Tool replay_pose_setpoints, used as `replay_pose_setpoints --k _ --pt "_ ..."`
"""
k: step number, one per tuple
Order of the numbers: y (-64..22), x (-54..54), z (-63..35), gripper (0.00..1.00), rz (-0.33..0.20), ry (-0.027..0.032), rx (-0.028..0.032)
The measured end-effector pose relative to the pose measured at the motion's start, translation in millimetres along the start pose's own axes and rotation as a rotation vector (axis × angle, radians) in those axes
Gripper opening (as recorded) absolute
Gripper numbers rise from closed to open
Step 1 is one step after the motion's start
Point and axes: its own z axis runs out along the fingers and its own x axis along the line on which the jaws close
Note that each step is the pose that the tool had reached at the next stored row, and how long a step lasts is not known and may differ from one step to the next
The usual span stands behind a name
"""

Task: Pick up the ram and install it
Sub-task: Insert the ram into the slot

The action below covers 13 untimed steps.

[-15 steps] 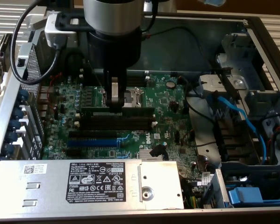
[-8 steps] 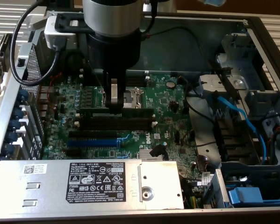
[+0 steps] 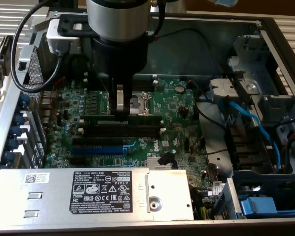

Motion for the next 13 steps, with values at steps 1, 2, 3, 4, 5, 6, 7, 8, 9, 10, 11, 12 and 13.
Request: replay_pose_setpoints --k 1,2,3,4,5,6,7,8,9,10,11,12,13 --pt "0.0 0.0 0.5 0.12 0.000 0.0002 0.0000" --pt "0.0 0.1 0.7 0.12 0.000 0.0004 -0.0001" --pt "0.0 0.1 0.9 0.12 0.000 0.0006 -0.0002" --pt "0.0 0.1 1.0 0.12 0.000 0.0005 -0.0001" --pt "0.0 0.1 1.1 0.12 0.000 0.0005 -0.0001" --pt "0.1 0.1 1.5 0.12 0.000 0.0002 0.0001" --pt "0.1 0.1 1.8 0.12 0.000 0.0002 0.0001" --pt "0.2 0.1 2.2 0.12 0.001 0.0002 0.0001" --pt "0.2 0.1 2.4 0.12 0.001 0.0003 0.0000" --pt "0.2 0.1 2.7 0.12 0.001 0.0005 -0.0004" --pt "0.2 0.1 2.9 0.12 0.001 0.0006 -0.0008" --pt "0.3 0.1 3.0 0.12 0.001 0.0006 -0.0009" --pt "0.3 0.2 3.2 0.12 0.001 0.0005 -0.0009"
